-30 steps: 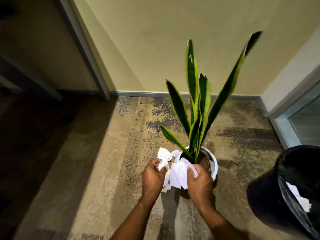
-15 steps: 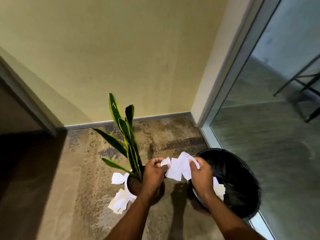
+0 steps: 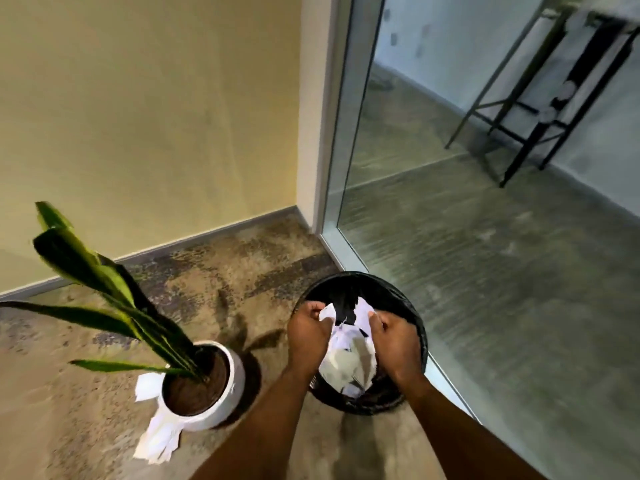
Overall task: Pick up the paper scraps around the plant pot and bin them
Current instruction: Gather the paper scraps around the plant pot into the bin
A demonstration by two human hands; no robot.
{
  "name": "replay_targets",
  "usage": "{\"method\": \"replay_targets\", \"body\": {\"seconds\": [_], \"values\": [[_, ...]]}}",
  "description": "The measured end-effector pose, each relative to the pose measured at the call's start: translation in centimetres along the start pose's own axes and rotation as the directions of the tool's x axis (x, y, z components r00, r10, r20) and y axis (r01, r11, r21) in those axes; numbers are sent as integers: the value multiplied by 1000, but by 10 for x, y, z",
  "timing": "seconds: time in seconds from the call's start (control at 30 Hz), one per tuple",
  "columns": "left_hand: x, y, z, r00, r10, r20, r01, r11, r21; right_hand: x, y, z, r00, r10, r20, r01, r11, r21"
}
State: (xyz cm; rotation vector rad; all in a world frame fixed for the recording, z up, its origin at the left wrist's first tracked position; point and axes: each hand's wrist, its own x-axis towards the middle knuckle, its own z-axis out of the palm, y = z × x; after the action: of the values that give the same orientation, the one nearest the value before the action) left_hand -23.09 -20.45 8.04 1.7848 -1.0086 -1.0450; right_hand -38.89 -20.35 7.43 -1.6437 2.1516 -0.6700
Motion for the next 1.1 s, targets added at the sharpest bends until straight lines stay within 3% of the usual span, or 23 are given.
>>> {"method": "replay_targets", "body": {"seconds": [0.33,0.5,0.63,0.73,0.8,0.97,1.1], "values": [[9,-9,20,998,33,52,-37,997,71,6,5,1,1000,19,11,-20,993,116],[9,-13,21,976,88,201,-128,971,200,7,-3,8,999,-33,34,28,990,135],[9,-20,-2,981,125,147,-155,965,213,2,-25,23,997,-68,26,63,987,148],[3,-34,-35,990,138,35,-141,982,124,-12,-54,43,978,-199,60,185,965,185],[-6,-51,-65,993,117,-25,-116,992,40,-30,-79,65,930,-310,195,274,942,191],[-33,-128,-135,970,-63,-236,39,993,-107,-91,-131,132,723,-523,453,489,849,200],[-43,-211,-189,840,-257,-478,245,965,-88,-142,-146,198,629,-551,548,496,828,264]]}}
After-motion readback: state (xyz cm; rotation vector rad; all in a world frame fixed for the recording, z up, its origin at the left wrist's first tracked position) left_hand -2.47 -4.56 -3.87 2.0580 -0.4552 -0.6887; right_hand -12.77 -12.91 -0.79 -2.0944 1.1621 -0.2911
